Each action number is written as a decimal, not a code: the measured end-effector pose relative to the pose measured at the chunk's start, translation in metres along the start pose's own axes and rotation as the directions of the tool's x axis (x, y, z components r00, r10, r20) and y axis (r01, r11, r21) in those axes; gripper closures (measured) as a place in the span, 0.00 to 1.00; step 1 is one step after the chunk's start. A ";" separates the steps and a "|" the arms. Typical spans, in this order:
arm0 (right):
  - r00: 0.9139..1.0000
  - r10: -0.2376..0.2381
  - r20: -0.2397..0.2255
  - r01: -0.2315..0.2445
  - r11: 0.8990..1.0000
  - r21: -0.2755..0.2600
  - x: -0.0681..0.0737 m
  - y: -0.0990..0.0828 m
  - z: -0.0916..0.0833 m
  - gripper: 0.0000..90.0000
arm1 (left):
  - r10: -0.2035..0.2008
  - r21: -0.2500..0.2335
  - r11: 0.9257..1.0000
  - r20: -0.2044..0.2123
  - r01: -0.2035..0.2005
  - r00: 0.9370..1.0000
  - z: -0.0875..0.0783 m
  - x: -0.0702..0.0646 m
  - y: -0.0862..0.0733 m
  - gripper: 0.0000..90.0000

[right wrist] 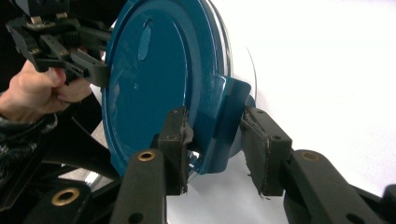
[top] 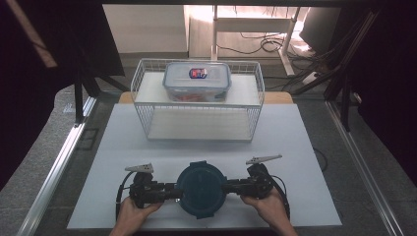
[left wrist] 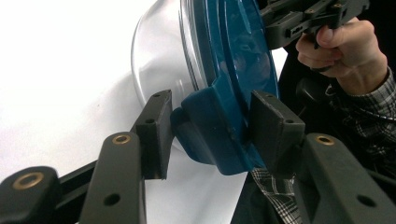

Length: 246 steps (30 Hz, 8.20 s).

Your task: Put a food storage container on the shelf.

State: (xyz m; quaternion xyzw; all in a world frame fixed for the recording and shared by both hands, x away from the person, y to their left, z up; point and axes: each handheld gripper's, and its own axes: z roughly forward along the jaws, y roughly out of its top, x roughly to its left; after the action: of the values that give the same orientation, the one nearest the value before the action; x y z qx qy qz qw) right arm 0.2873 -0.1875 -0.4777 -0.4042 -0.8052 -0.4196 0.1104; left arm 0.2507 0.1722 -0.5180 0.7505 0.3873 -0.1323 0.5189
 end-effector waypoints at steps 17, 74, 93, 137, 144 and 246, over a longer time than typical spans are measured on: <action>0.992 0.074 -0.101 -0.075 0.997 -0.012 -0.009 -0.001 0.002 0.63 | -0.171 -0.075 0.982 0.052 0.174 0.984 -0.001 0.011 -0.008 0.61; 0.993 -0.117 0.026 0.119 0.951 -0.287 0.033 0.145 -0.076 0.63 | 0.066 -0.204 0.976 -0.081 -0.082 0.994 -0.066 -0.039 0.183 0.63; 0.988 -0.153 0.036 0.156 0.929 -0.334 0.047 0.241 -0.107 0.63 | 0.094 -0.248 0.962 -0.096 -0.115 0.991 -0.104 -0.042 0.278 0.63; 0.989 -0.080 0.126 0.120 0.930 -0.346 0.012 0.316 -0.074 0.70 | -0.008 -0.322 0.946 -0.157 -0.043 0.988 -0.096 0.022 0.322 0.63; 0.974 -0.105 0.200 0.175 0.913 -0.368 0.020 0.316 -0.074 0.75 | 0.033 -0.329 0.937 -0.252 -0.118 0.967 -0.099 0.012 0.322 0.64; 0.869 -0.377 0.321 0.403 0.915 -0.016 -0.007 -0.029 0.006 0.01 | 0.305 0.136 0.952 -0.375 -0.273 0.875 0.007 -0.002 -0.020 0.04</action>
State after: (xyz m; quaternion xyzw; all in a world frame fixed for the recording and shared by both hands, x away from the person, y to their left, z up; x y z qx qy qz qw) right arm 0.2715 -0.1958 -0.5019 -0.2986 -0.8593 -0.3969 -0.1218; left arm 0.2366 0.1679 -0.5334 0.8310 0.3610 0.0843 0.4146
